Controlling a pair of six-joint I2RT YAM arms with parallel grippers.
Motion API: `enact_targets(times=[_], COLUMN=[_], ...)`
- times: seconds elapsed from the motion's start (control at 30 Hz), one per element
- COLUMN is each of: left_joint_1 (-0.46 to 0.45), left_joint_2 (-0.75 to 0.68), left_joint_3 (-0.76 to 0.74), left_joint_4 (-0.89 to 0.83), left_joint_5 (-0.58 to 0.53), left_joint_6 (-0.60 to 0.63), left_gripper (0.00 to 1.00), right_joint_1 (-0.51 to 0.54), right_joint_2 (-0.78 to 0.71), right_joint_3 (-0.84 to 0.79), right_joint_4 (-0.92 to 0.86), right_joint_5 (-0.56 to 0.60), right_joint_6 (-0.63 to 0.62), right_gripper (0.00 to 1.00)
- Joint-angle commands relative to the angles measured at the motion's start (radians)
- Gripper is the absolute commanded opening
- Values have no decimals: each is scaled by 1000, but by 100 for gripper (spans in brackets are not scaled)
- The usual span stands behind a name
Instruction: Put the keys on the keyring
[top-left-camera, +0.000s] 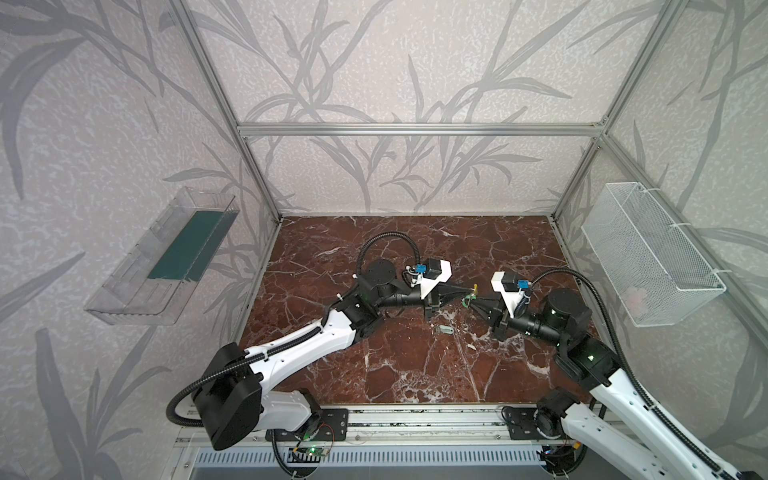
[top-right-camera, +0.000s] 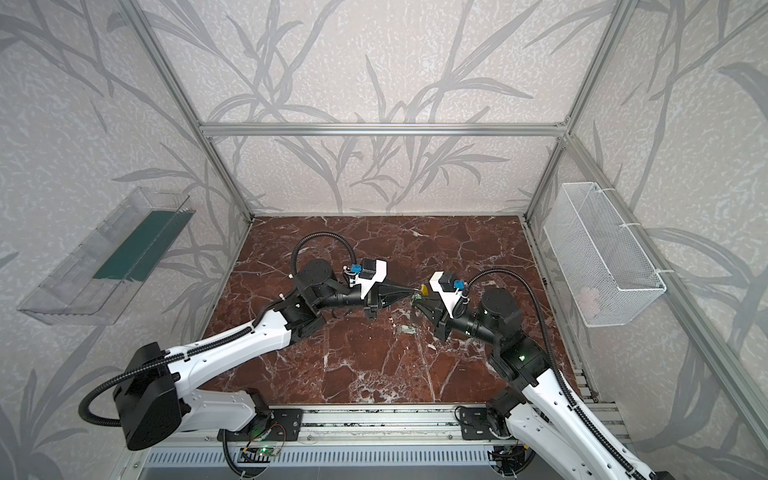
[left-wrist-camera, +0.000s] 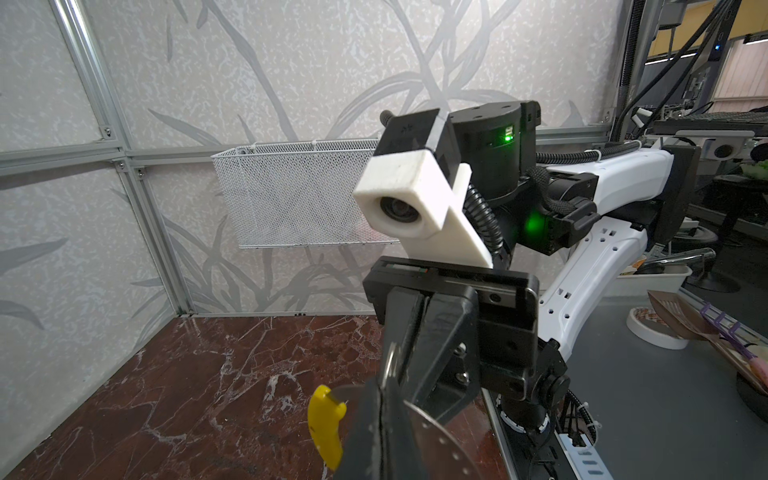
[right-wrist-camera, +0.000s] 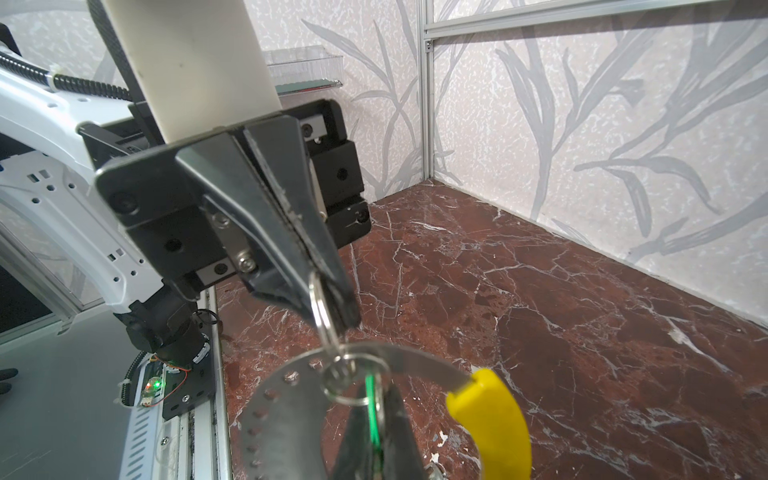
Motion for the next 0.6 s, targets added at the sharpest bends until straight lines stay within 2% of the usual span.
enact_targets(times=[0.0,0.57], left_joint_1=[-2,-2], left_joint_2=[-12,-32], left_joint_3=[23,29], left_joint_4=[0,-52], left_joint_5=[1,-2], left_joint_6=[17,61], left_gripper=[0,0], right_joint_1=[1,2], right_joint_2=[-16,32], right_joint_3=[37,67], right_joint_4=[-25,-95], right_joint_5=[-7,-57], right_joint_6=[-28,-35], right_gripper=[0,0])
